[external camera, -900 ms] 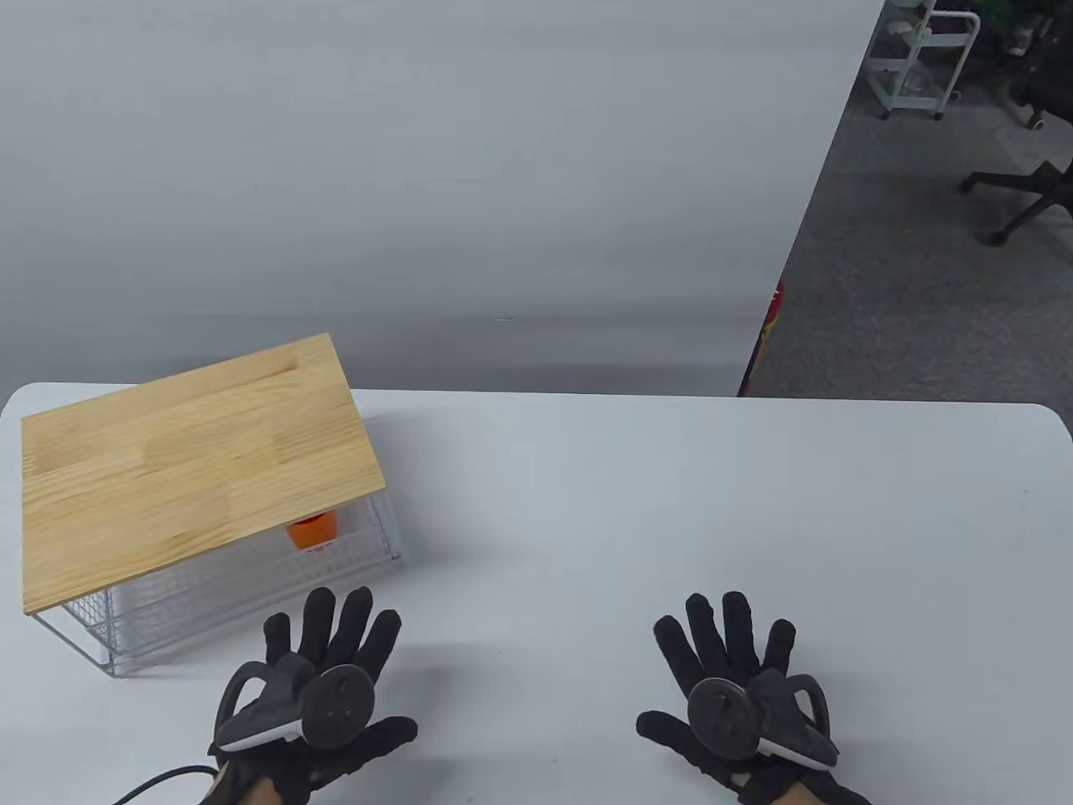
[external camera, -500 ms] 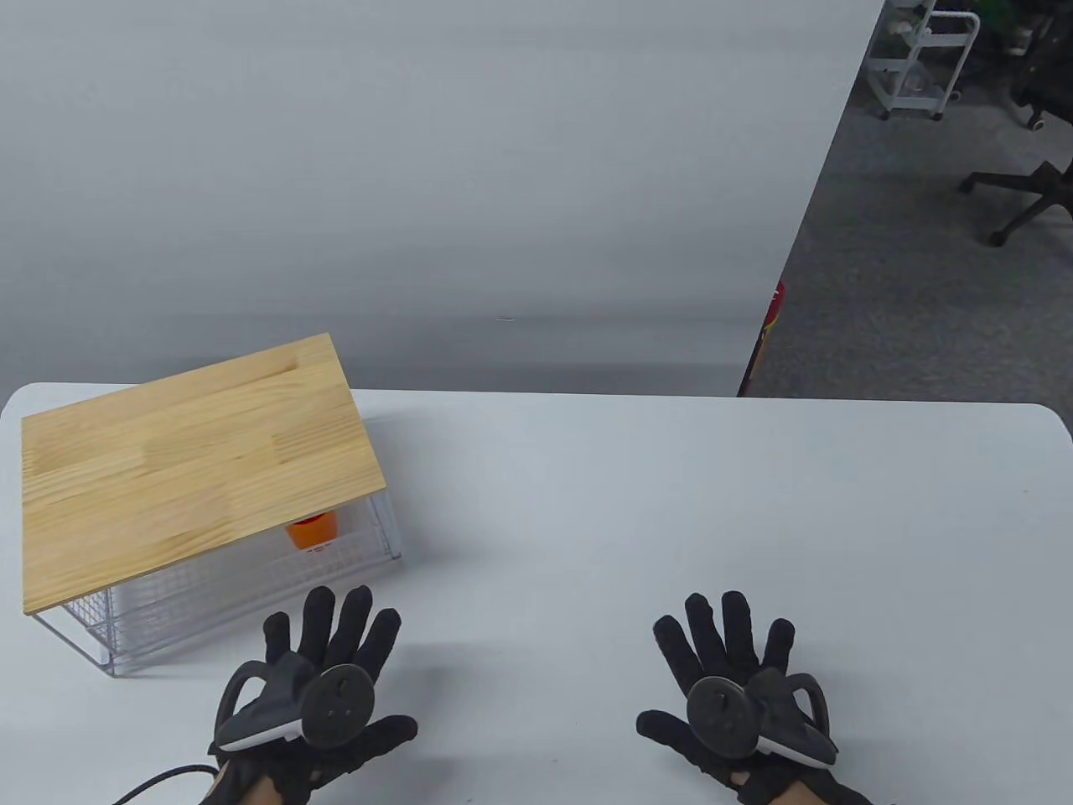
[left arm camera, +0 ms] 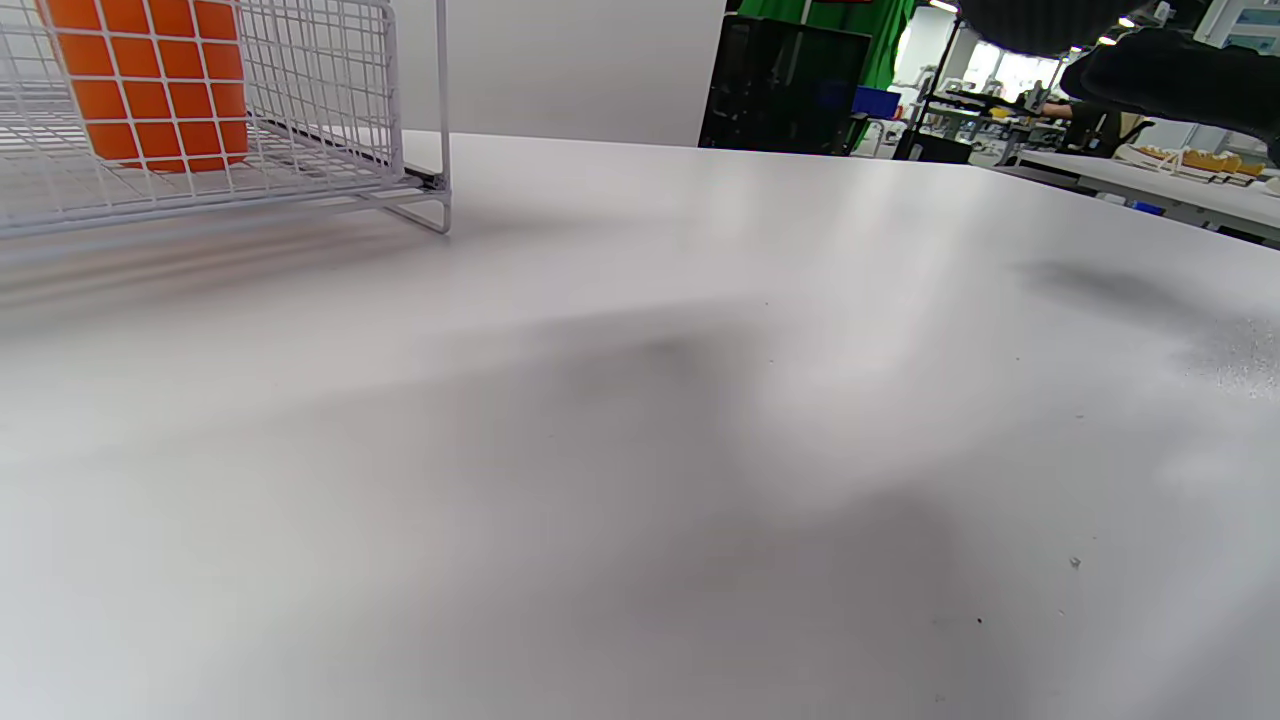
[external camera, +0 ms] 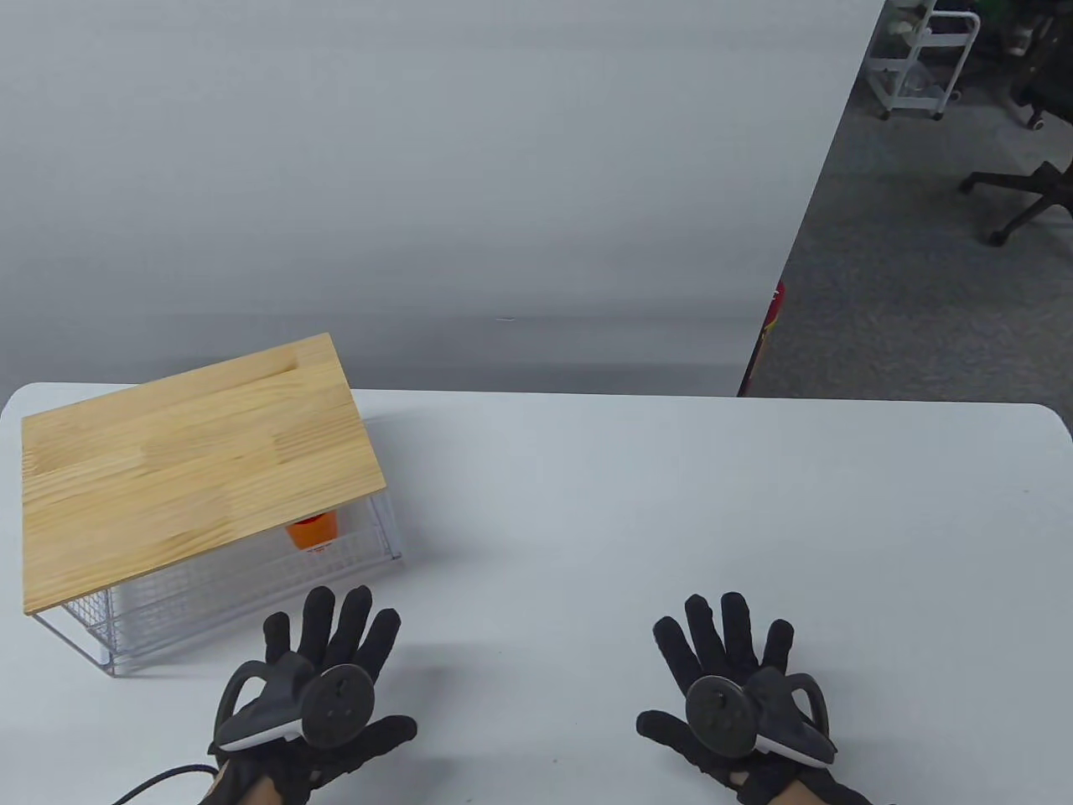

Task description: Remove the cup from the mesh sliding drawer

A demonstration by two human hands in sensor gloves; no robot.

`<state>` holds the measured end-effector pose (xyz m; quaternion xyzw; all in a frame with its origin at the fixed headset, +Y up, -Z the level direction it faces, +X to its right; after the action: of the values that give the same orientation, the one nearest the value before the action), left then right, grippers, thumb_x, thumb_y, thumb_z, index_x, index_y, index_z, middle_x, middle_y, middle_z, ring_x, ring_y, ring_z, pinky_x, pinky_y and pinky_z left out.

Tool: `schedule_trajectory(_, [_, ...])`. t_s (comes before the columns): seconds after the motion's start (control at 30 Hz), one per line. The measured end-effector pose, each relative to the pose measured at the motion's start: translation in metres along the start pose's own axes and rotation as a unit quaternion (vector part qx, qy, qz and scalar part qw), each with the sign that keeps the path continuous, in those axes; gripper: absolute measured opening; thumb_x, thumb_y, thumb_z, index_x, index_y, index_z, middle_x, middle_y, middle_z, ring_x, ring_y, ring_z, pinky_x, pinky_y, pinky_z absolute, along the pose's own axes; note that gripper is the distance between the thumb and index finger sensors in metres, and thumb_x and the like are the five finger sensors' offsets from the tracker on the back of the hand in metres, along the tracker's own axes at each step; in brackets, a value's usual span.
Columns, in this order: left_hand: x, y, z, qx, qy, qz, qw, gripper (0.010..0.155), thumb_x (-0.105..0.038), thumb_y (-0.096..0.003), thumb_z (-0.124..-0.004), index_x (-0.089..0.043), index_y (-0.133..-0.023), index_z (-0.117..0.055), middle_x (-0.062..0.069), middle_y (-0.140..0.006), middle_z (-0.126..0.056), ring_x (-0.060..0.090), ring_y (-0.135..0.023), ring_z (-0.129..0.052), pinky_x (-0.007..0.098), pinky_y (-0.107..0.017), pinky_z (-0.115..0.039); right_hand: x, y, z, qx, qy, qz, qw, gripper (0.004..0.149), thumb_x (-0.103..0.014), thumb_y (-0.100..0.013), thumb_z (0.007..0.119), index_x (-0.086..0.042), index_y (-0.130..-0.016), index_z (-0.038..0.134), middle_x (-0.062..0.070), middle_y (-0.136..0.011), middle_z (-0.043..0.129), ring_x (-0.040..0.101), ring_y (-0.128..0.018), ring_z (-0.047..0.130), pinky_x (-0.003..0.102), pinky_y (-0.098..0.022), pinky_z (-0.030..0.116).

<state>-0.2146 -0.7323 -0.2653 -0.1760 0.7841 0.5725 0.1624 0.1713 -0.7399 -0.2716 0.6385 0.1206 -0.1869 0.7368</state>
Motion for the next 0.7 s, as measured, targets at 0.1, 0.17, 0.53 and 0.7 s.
schedule_trajectory(0.1, [0.001, 0.000, 0.000, 0.000, 0.001, 0.002, 1.000, 0.105, -0.076, -0.0519, -0.050, -0.010, -0.111, 0.008, 0.030, -0.110, 0.014, 0.069, -0.094, 0.010, 0.086, -0.050, 0.000, 0.000, 0.000, 0.000, 0.001, 0.001, -0.001, 1.000, 0.094, -0.073, -0.047, 0.054, -0.016, -0.114, 0.020, 0.031, -0.119, 0.010, 0.063, -0.096, -0.002, 0.087, -0.051, 0.004])
schedule_trajectory(0.17, [0.003, 0.000, 0.000, 0.001, 0.002, 0.007, 1.000, 0.105, -0.076, -0.0521, -0.050, -0.010, -0.110, 0.008, 0.030, -0.110, 0.014, 0.069, -0.094, 0.010, 0.086, -0.050, 0.000, 0.000, 0.000, 0.000, 0.003, 0.000, 0.000, 1.000, 0.094, -0.073, -0.047, 0.054, -0.016, -0.114, 0.020, 0.031, -0.119, 0.010, 0.063, -0.096, -0.002, 0.087, -0.051, 0.004])
schedule_trajectory(0.53, [0.018, 0.000, 0.004, -0.011, 0.010, 0.023, 1.000, 0.106, -0.075, -0.0521, -0.051, -0.009, -0.110, 0.009, 0.030, -0.109, 0.014, 0.069, -0.094, 0.010, 0.086, -0.051, -0.001, 0.001, 0.001, -0.001, 0.009, -0.001, 0.005, 1.000, 0.094, -0.072, -0.048, 0.054, -0.015, -0.114, 0.020, 0.031, -0.119, 0.011, 0.063, -0.096, -0.001, 0.087, -0.052, 0.004])
schedule_trajectory(0.7, [0.036, 0.000, 0.002, -0.002, 0.028, 0.046, 0.999, 0.107, -0.075, -0.0523, -0.052, -0.008, -0.110, 0.008, 0.031, -0.109, 0.014, 0.069, -0.093, 0.011, 0.087, -0.054, -0.004, 0.000, 0.002, -0.002, 0.012, 0.000, 0.003, 1.000, 0.093, -0.072, -0.048, 0.055, -0.015, -0.114, 0.021, 0.031, -0.119, 0.011, 0.063, -0.097, -0.001, 0.087, -0.052, 0.005])
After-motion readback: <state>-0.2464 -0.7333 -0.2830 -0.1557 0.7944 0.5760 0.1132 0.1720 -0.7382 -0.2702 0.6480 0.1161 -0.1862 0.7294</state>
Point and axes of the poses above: the tracker on the back of each hand, its own x axis roughly to the little-finger side, its own y axis roughly from the fingertips to the wrist, z = x × y, the point moved 2 cm from there along -y, roughly from the wrist to the fingertips
